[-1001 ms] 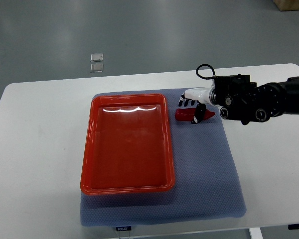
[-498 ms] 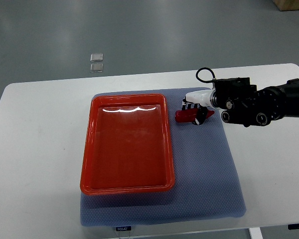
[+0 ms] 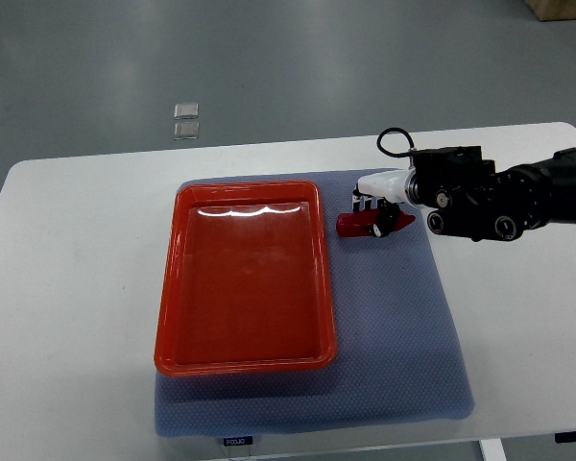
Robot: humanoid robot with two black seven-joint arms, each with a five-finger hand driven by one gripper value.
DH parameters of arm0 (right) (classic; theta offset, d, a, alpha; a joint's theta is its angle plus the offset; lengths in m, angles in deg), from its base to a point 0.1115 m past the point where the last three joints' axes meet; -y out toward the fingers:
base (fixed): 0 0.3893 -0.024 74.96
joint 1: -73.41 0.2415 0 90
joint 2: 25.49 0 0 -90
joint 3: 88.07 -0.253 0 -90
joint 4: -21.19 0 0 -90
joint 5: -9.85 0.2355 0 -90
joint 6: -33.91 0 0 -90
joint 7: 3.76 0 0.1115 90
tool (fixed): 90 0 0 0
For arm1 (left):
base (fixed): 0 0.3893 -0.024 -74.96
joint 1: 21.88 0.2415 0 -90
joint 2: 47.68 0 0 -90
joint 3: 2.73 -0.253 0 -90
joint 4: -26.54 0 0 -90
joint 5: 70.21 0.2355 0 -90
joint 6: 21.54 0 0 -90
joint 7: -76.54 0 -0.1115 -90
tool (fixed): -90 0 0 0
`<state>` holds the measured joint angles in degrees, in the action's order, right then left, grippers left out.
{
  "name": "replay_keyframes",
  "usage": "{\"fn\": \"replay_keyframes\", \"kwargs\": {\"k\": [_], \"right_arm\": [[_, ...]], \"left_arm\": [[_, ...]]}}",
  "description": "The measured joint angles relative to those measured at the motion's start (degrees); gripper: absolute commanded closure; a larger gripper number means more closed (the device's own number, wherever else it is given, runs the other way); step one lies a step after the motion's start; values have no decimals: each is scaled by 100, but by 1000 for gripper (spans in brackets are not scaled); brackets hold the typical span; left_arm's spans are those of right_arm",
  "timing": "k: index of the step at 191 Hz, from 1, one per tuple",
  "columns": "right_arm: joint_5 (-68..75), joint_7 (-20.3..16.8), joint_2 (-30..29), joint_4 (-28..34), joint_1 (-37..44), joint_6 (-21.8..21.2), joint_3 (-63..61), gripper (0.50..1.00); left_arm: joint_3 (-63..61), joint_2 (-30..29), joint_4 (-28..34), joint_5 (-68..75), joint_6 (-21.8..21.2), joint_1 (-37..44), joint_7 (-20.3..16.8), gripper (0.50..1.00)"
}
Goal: Place red pepper on red tray
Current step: 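Lower the right hand onto the red pepper and close its fingers, then carry the held pepper with the right hand over the red tray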
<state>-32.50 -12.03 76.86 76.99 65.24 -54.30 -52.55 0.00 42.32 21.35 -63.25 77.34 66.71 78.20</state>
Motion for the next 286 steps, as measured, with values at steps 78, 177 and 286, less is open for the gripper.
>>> {"fn": "replay_keyframes", "kwargs": {"k": [78,177,286], "right_arm": [[-4,141,82,-200,417,-83,-85,1000],[7,447,-834,-157,840,-488,-1030,998],[-209,466,-1235,-145,219,-491,-1088,895]], "left_arm": [[0,0,0,1,0,0,0,500],[0,0,0,-2,0,-1,0,500],[0,0,0,-2,0,0,0,500]]}}
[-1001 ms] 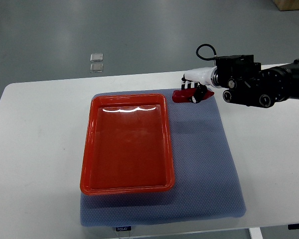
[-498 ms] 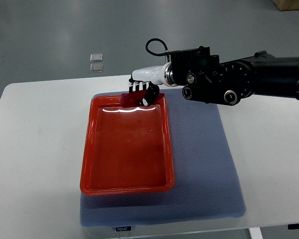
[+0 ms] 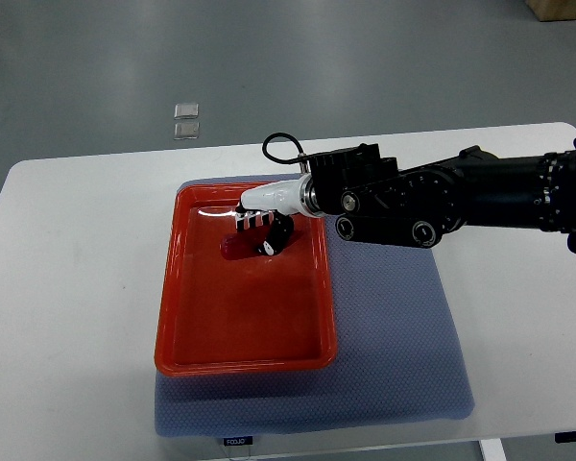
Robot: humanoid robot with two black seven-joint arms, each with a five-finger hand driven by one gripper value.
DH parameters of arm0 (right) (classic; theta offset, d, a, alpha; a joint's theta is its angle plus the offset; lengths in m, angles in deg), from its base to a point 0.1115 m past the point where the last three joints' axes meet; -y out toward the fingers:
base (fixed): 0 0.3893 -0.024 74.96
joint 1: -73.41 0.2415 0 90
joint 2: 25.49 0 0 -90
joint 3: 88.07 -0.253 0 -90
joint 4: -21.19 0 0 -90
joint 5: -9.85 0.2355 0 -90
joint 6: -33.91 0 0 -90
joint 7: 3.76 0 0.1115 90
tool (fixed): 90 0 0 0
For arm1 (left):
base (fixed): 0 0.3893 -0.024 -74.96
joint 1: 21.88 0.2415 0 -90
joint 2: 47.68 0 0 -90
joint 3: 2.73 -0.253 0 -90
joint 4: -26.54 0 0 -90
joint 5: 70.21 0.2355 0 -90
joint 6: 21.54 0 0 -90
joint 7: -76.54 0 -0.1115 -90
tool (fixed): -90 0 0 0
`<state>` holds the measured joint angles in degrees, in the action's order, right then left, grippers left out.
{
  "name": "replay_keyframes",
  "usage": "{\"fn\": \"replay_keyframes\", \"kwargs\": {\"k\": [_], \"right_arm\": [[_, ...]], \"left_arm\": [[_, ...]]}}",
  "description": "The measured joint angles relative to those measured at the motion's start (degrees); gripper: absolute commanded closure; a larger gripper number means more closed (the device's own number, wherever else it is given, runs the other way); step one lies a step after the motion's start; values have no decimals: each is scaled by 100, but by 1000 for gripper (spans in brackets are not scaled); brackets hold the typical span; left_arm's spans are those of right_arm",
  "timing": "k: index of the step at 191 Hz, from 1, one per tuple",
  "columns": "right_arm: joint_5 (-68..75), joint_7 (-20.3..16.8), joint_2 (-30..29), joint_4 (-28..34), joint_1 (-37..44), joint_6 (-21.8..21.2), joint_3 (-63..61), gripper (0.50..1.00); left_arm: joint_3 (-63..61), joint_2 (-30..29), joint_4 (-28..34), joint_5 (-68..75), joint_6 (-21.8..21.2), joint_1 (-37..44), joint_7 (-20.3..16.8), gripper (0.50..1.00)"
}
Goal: Place red pepper on red tray
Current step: 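Carry the held pepper with the right hand over the red tray, then lower the pepper into the tray and open the right hand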
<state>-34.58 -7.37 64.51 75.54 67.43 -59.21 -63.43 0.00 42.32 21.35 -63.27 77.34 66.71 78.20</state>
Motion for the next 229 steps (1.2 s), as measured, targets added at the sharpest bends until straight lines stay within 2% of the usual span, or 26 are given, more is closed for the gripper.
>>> {"fn": "replay_keyframes", "kwargs": {"k": [13,49,59,112,116,117,119,121,122,123,124,125,126,130,193,229], "right_arm": [[1,0,0,-3,-5,17,-3,848],[26,0,0,-4,-14,23,-20,812],[30,2,0,-4,-16,23,-25,783],[57,9,0,-4,-23,15,-29,744],[59,9,0,-4,-22,14,-29,728],[60,9,0,-4,-22,14,-29,708],[62,9,0,-4,-21,14,-29,707],[64,9,0,-4,-19,14,-29,689],[65,9,0,-4,-18,14,-29,663],[67,9,0,-4,-16,14,-29,662],[68,10,0,-4,-15,14,-29,634],[70,10,0,-4,-14,14,-29,634],[71,10,0,-4,-13,14,-30,607],[78,13,0,-4,-8,14,-35,587],[153,37,29,-267,-31,-26,-877,587],[154,44,549,-513,-783,-32,-2061,587]], "left_arm": [[0,0,0,0,0,0,0,500],[0,0,0,0,0,0,0,500],[0,0,0,0,0,0,0,500],[0,0,0,1,0,0,0,500],[0,0,0,1,0,0,0,500],[0,0,0,1,0,0,0,500],[0,0,0,1,0,0,0,500],[0,0,0,1,0,0,0,500],[0,0,0,1,0,0,0,500],[0,0,0,1,0,0,0,500],[0,0,0,1,0,0,0,500],[0,0,0,1,0,0,0,500],[0,0,0,1,0,0,0,500],[0,0,0,2,0,0,0,500],[0,0,0,2,0,-1,0,500],[0,0,0,2,0,0,0,500]]}}
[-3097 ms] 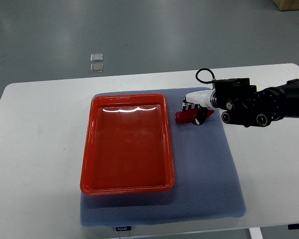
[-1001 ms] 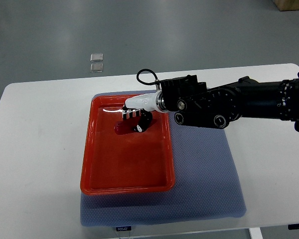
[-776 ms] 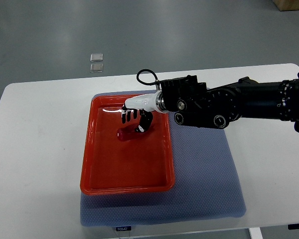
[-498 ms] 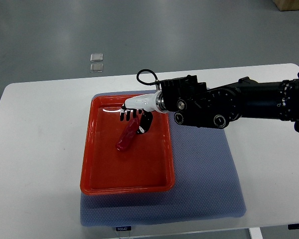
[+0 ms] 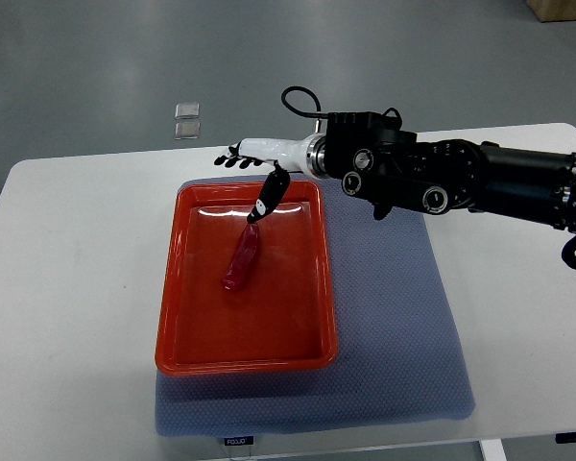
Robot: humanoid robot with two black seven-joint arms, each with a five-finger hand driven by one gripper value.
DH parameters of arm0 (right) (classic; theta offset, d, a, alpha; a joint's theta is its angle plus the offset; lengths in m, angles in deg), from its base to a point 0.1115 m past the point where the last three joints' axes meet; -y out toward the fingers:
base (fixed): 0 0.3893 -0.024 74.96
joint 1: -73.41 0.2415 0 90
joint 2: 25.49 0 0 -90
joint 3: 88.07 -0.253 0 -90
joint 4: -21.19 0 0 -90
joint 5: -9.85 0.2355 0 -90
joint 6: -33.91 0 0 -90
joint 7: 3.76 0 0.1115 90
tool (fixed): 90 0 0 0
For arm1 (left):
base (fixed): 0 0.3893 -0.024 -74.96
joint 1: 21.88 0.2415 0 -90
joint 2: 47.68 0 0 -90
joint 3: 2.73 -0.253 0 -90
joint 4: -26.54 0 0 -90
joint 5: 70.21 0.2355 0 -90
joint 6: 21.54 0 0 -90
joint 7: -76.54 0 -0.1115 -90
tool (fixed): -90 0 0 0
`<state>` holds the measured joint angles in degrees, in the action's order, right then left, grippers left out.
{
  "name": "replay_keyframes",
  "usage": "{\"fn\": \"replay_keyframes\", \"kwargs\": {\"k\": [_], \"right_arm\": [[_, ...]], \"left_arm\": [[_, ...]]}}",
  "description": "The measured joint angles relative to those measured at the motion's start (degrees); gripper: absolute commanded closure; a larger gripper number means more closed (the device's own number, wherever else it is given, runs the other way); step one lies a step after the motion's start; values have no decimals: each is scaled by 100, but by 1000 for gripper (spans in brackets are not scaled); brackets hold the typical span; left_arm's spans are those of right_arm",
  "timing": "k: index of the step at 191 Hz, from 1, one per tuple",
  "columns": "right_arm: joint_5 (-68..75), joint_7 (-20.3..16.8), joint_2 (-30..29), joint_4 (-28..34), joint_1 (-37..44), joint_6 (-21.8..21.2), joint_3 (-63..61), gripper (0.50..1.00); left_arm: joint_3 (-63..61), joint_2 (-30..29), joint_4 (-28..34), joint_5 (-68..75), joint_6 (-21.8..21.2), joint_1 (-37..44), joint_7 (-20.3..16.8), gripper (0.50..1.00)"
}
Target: Place red pepper on red tray
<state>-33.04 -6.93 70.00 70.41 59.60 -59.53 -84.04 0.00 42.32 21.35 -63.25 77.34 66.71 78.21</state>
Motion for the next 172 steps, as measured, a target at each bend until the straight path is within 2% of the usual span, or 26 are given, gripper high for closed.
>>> {"fn": "replay_keyframes", "kwargs": {"k": [43,85,126,146,172], "right_arm": [[0,0,588,-203,-1103,35,-1714,587],[0,0,650,-404,-2163,80,-3516,585],[57,20,601,-466,-2565,580,-4122,585],[569,201,583,-510,-2727,724,-4659,585],[1581,660,368,-770,-2822,749,-5090,587]], "left_arm": [[0,0,0,0,0,1,1,500],[0,0,0,0,0,0,0,500],[0,0,0,-1,0,0,0,500],[0,0,0,-1,0,0,0,500],[0,0,0,-1,0,-1,0,500]]}}
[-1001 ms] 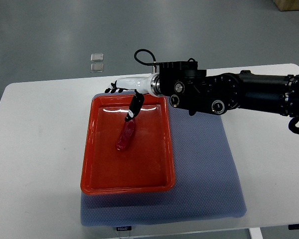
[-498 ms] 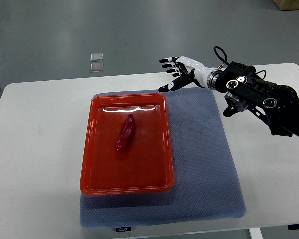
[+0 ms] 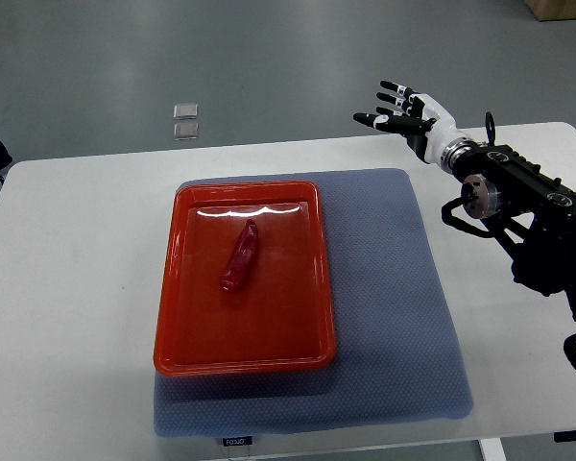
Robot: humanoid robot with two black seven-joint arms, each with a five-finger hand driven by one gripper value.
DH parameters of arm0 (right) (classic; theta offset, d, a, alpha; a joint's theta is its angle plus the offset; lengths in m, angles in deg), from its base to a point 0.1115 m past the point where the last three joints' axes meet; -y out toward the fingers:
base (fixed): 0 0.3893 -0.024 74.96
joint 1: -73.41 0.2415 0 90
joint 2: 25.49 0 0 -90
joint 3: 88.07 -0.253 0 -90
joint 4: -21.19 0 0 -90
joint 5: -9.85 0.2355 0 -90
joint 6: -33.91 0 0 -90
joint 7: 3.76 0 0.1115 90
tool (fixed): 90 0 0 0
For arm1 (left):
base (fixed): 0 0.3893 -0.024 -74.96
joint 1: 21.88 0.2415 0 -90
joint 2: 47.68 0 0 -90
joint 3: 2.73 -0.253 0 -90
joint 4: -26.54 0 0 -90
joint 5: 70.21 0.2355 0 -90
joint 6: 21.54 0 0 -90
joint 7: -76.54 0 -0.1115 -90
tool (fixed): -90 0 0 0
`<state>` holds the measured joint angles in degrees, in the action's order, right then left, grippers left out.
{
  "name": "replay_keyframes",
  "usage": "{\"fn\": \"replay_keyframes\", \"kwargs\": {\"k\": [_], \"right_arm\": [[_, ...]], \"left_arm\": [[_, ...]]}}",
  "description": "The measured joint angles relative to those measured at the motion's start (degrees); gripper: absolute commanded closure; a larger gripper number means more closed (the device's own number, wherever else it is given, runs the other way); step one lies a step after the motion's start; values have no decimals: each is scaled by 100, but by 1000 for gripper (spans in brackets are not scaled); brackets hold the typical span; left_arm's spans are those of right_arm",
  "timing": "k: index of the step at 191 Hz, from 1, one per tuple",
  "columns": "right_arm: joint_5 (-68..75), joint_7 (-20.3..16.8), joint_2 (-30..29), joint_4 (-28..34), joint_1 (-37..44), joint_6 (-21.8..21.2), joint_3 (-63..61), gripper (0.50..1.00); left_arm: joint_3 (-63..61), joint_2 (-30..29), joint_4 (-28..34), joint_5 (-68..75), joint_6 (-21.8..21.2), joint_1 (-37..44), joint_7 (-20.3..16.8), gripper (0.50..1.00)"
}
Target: Place red pepper on red tray
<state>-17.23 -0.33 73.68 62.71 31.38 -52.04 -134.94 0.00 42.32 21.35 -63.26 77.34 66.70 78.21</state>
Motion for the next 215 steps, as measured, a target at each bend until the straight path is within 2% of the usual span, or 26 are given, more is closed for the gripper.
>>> {"fn": "replay_keyframes", "kwargs": {"k": [35,95,134,215], "right_arm": [[809,431,-129,-143,-244,74,-118,587],[2209,672,-181,-184,-546,49,-697,585],[2368,1082,-343,-385,-610,-38,-745,581],[2367,1156,-393,-573,-614,-60,-689,581]], "left_arm": [[0,0,0,0,0,1,0,500],[0,0,0,0,0,1,0,500],[0,0,0,0,0,1,0,500],[8,0,0,0,0,1,0,500]]}}
